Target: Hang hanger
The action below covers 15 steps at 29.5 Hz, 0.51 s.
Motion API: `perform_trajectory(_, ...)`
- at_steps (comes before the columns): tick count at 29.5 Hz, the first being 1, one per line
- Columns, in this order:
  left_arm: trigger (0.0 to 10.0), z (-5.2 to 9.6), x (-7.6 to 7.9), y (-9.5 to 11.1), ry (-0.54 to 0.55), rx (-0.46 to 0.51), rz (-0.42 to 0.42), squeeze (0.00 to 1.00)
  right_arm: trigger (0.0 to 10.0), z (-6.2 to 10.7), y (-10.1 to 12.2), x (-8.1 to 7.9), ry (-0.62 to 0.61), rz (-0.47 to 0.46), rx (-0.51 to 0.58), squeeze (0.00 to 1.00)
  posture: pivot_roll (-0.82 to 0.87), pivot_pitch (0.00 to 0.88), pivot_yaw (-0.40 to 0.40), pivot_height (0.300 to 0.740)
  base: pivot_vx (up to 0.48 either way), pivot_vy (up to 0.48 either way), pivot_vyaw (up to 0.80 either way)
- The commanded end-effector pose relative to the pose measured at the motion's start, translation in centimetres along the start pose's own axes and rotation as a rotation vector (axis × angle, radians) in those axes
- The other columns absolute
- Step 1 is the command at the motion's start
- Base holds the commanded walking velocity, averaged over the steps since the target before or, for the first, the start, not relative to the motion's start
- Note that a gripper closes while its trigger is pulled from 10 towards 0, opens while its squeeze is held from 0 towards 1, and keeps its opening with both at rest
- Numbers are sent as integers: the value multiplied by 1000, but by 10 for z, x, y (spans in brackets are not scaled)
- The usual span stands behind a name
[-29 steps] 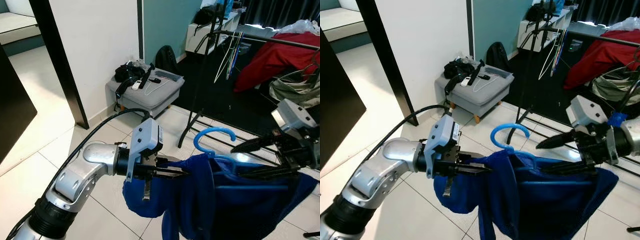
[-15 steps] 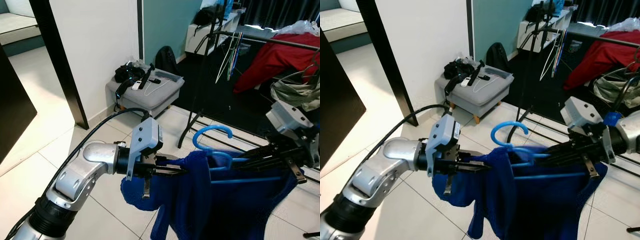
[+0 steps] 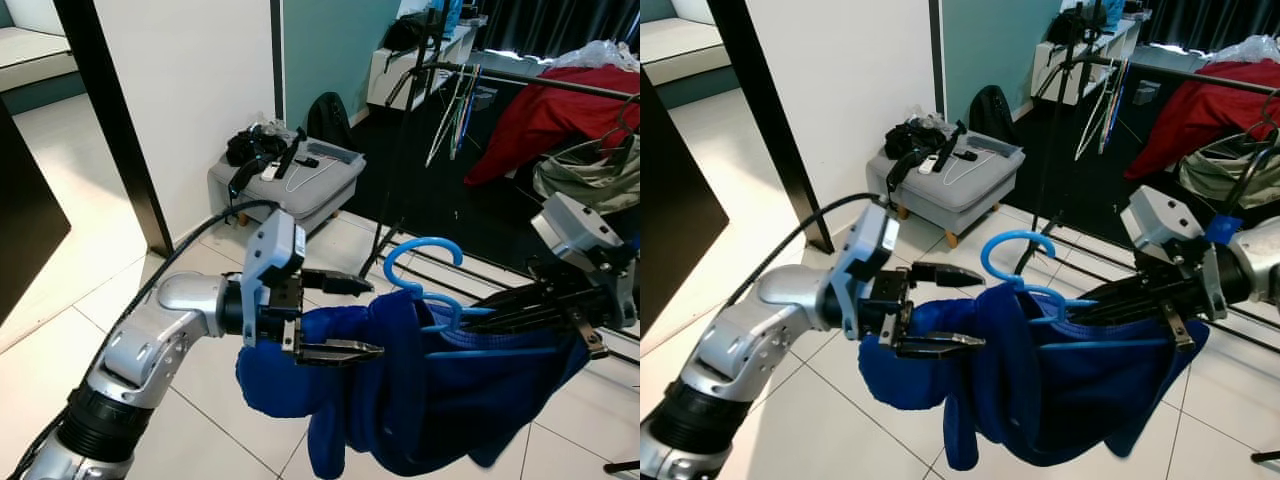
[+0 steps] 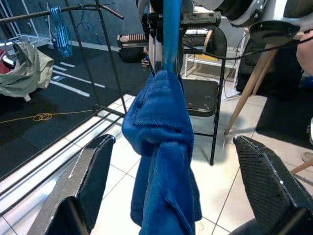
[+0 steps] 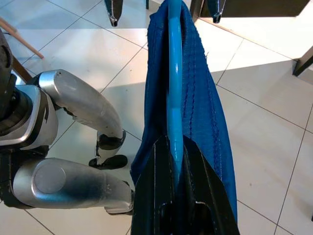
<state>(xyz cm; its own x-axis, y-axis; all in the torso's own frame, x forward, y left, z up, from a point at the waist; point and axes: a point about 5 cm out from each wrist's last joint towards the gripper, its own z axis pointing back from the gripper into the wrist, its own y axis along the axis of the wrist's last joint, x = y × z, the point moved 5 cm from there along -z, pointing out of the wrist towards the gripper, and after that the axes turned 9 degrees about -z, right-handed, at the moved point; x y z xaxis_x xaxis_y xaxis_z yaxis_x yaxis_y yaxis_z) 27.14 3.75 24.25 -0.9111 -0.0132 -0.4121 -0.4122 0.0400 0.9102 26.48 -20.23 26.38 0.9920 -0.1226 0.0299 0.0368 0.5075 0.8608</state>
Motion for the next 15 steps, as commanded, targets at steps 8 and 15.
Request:
perform_trajectory(8, 10000, 32, -31, 5, 174, -22, -52, 1000, 0, 25, 3, 2, -83, 10, -24, 0, -125, 65, -11, 740, 0, 0, 0)
perform_trajectory(15, 10000, 65, -53, 24, 326, 80, -45, 1000, 0, 41, 4, 2, -139, 2, -28, 0, -133, 60, -11, 740, 0, 0, 0)
